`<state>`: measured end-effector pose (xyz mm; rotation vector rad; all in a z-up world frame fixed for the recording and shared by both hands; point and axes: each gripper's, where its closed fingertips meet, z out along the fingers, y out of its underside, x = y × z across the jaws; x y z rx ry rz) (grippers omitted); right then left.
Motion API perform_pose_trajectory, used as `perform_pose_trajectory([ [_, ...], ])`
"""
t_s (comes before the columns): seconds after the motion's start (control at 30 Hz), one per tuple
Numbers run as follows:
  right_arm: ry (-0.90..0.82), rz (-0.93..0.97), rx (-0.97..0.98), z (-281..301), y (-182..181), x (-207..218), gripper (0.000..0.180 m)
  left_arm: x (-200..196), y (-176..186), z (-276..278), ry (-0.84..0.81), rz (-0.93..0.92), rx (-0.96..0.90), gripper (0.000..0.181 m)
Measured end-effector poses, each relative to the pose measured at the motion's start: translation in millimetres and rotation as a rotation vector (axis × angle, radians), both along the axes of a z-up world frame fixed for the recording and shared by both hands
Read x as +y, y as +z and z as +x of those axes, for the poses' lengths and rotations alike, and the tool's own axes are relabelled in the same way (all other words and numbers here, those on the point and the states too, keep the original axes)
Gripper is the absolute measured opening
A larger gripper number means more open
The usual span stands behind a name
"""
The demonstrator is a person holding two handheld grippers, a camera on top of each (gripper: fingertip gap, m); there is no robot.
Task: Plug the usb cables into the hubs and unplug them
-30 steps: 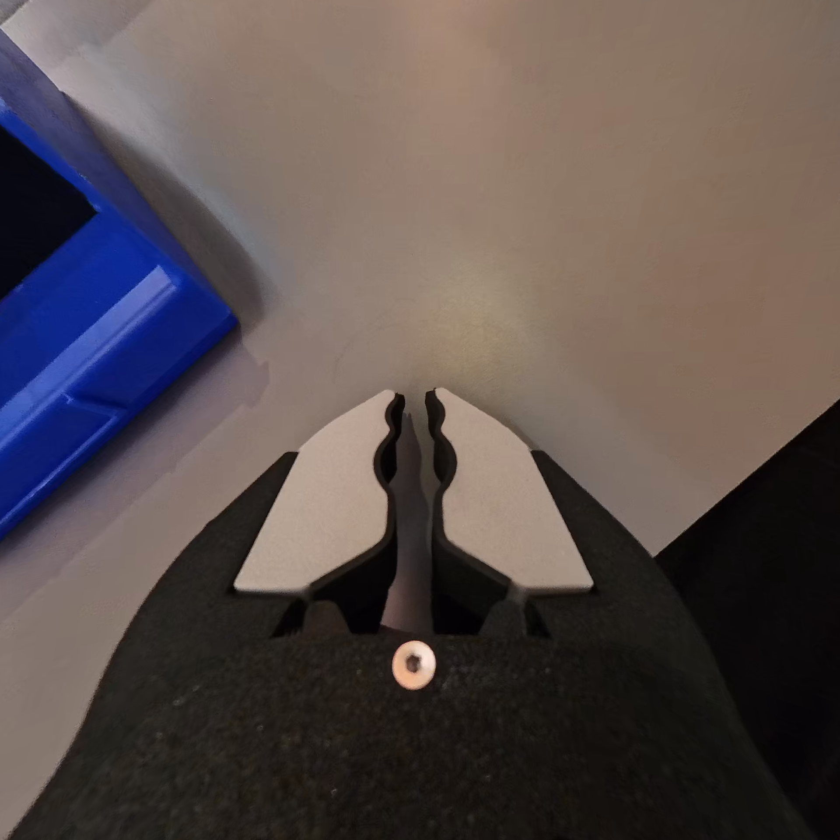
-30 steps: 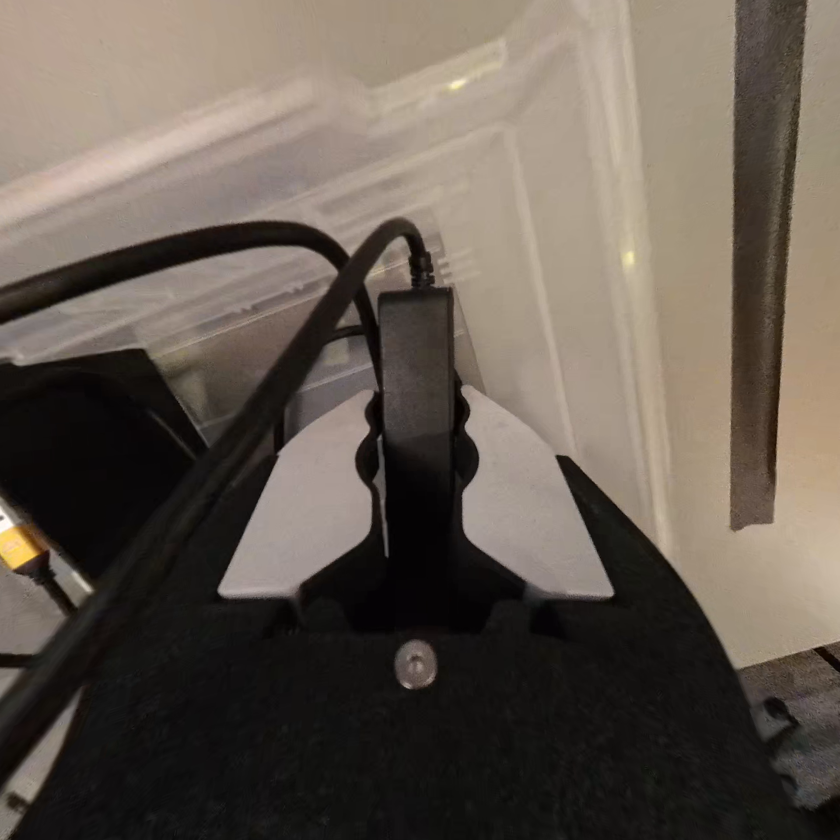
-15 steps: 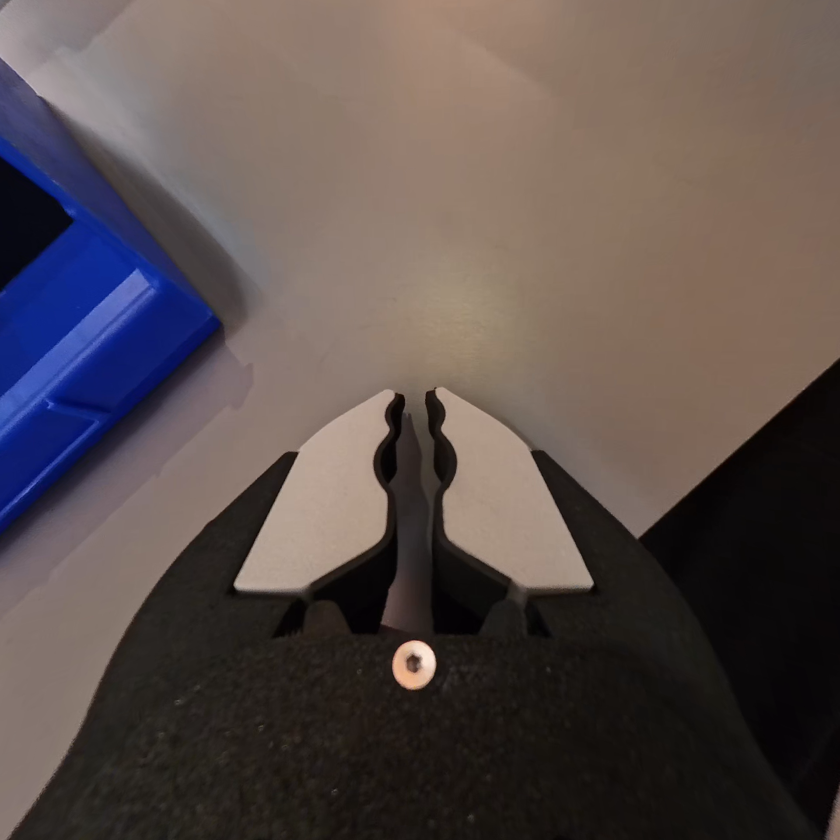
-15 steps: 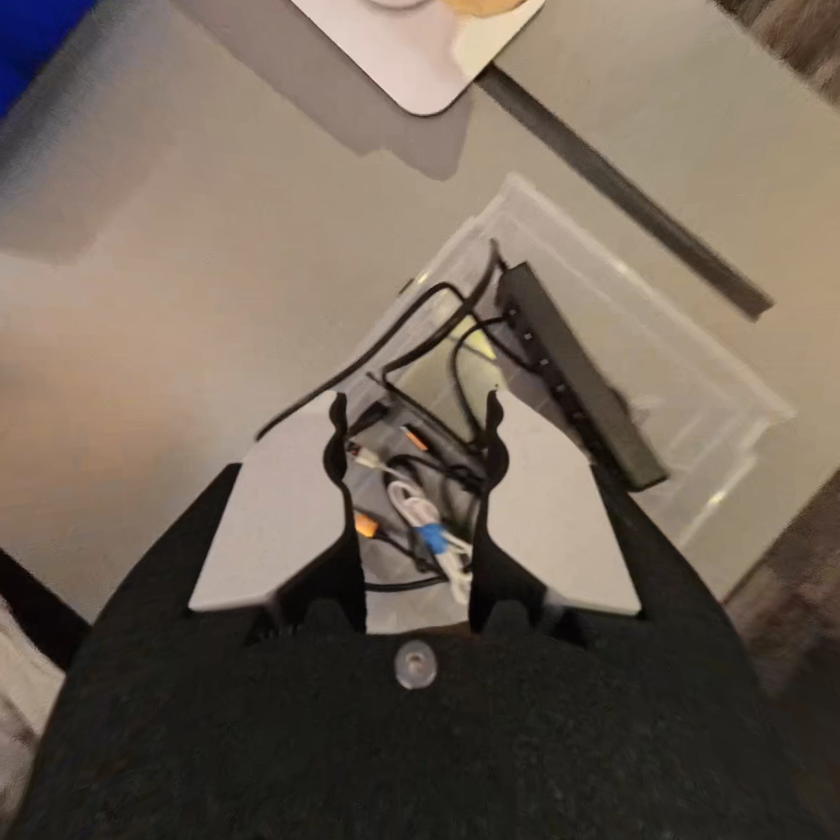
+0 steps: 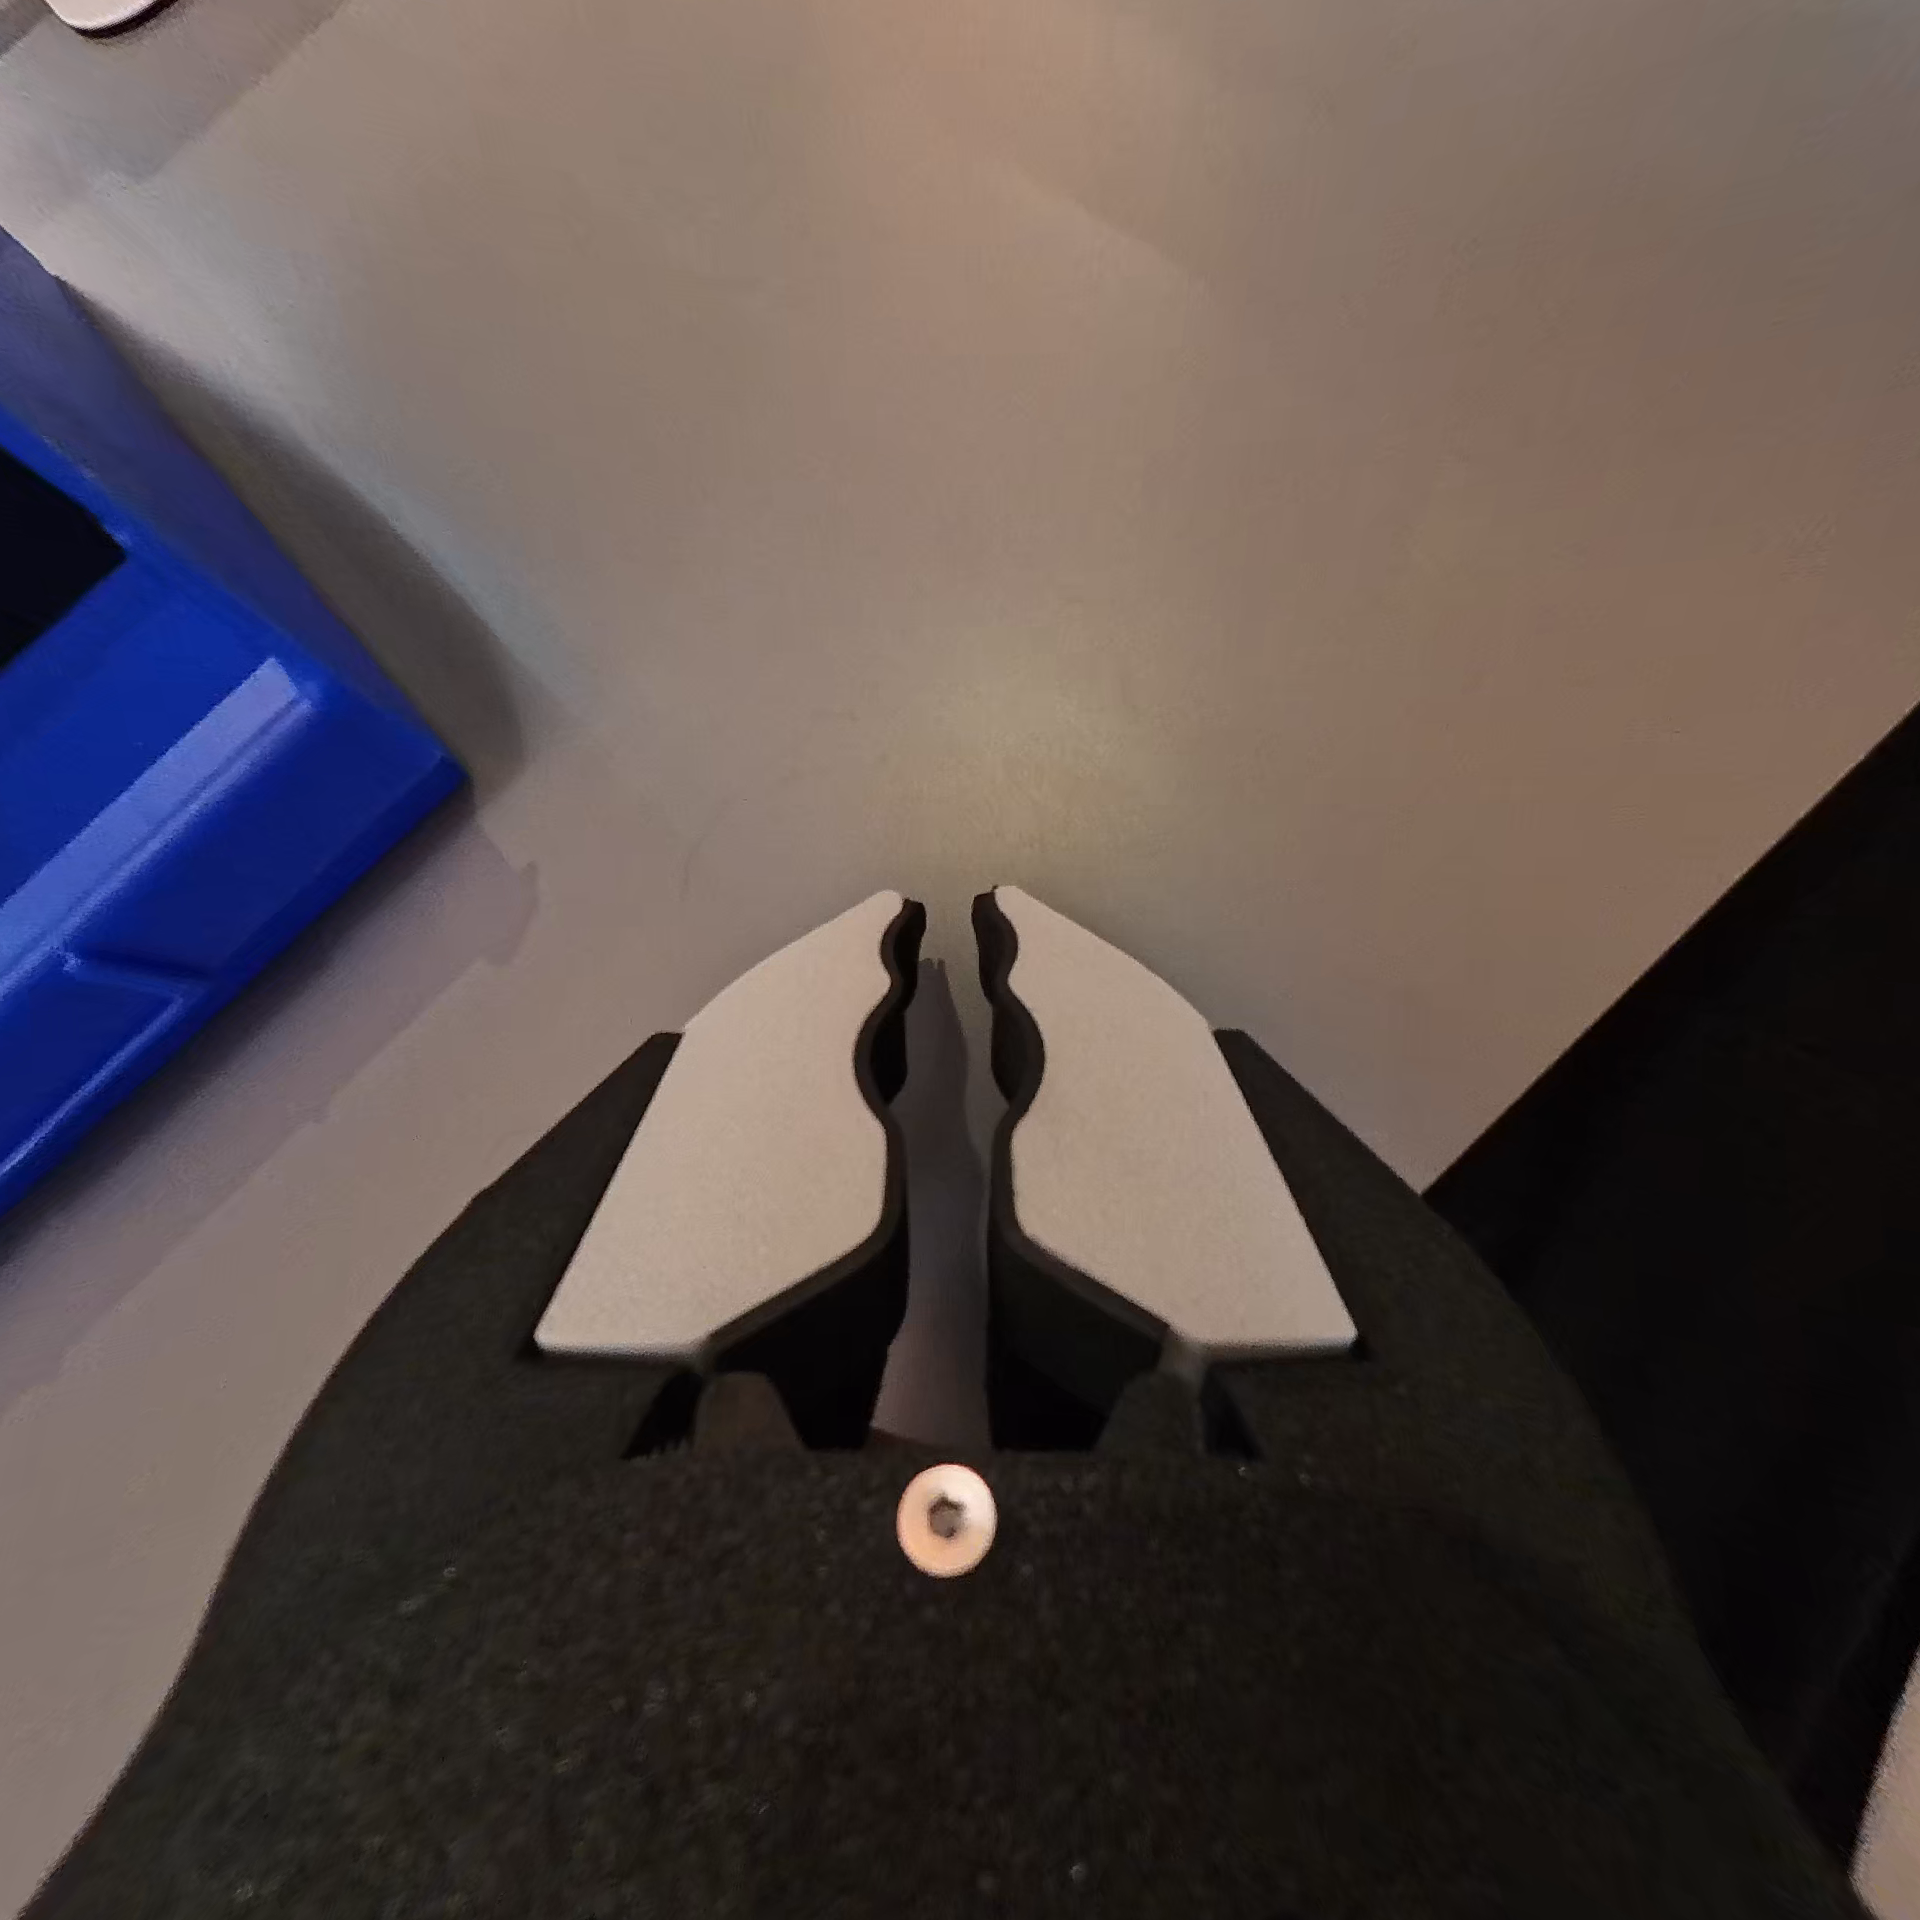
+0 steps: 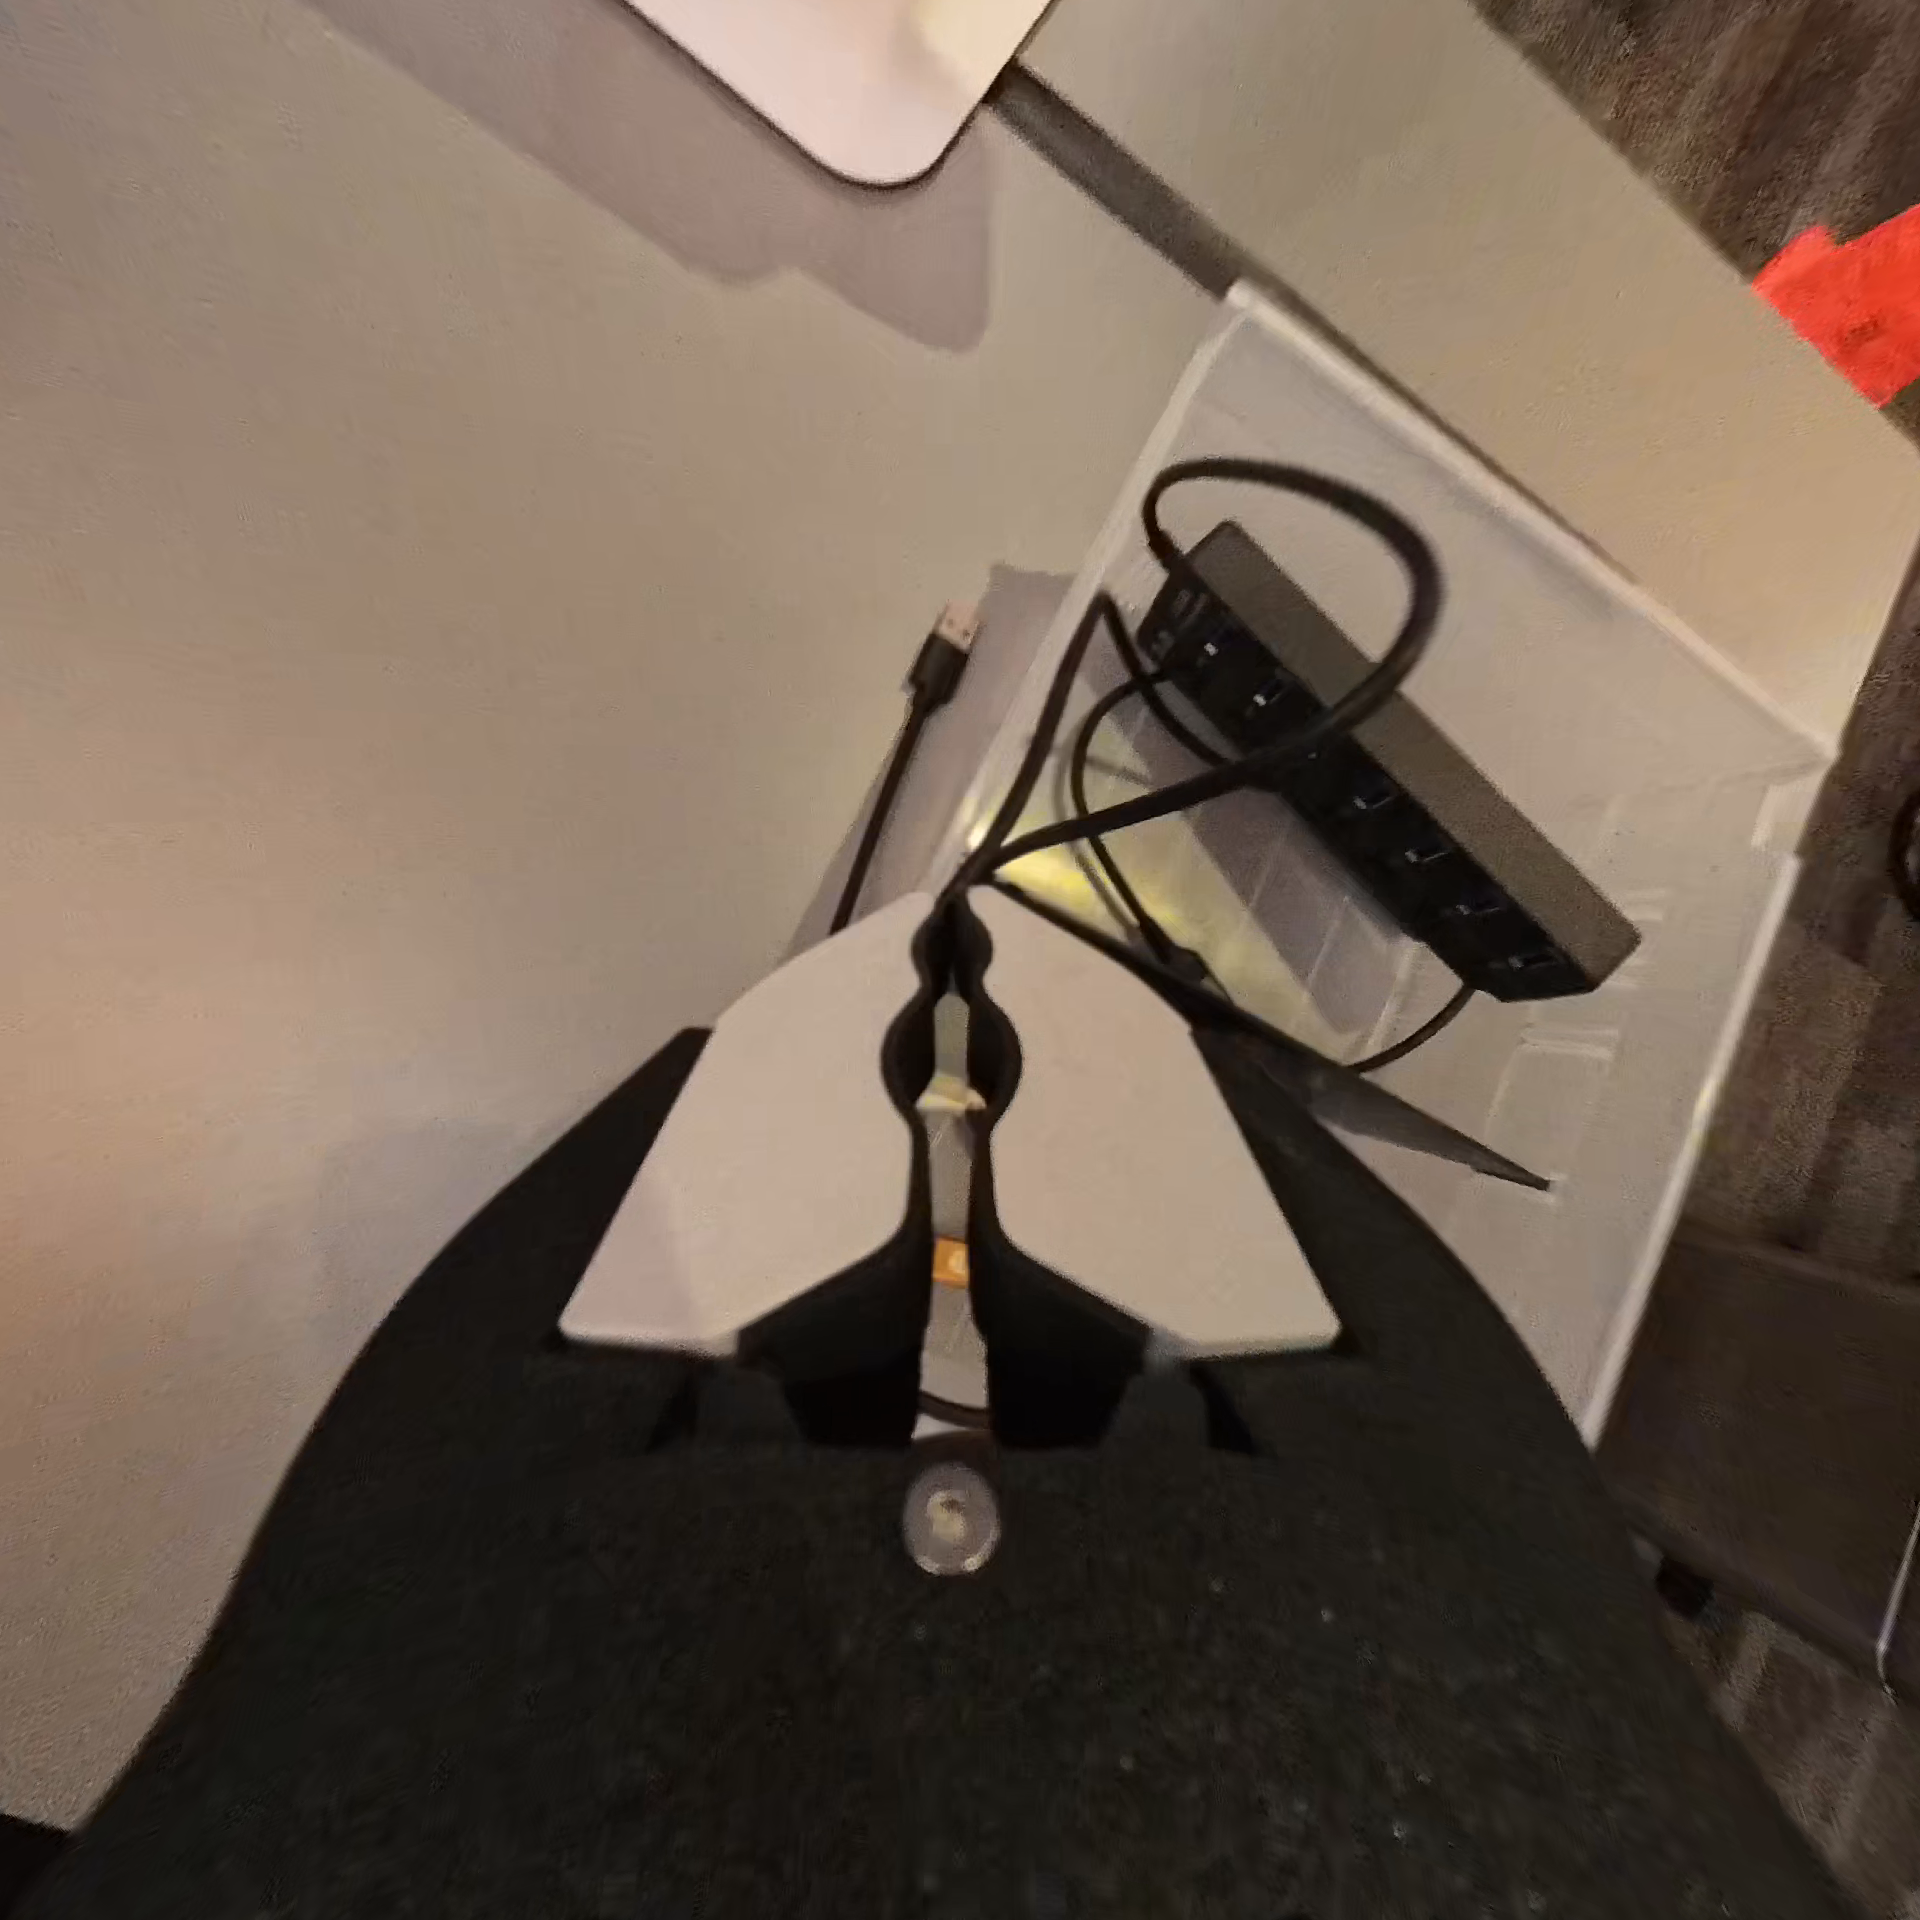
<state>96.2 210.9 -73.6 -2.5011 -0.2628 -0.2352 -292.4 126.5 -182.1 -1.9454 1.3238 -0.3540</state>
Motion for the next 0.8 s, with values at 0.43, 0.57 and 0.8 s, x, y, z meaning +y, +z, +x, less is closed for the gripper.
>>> perform_pose_trajectory([
  [0.43, -0.090, -0.120, 0.106, 0.6, -17.8, -12.0, 0.047, -5.1, -6.6, -2.5, -0.016, 0.009, 0.048, 0.010],
  [0.57, -0.098, -0.190, 0.015, -1.6, -49.9, -14.7, 0.039, -7.0, -6.5, -1.1, -0.030, 0.034, 0.065, 0.010],
  [0.8, -0.073, -0.126, 0.021, 4.8, -10.8, -1.0, 0.011, -4.5, -5.1, -1.5, -0.026, 0.032, 0.053, 0.010],
])
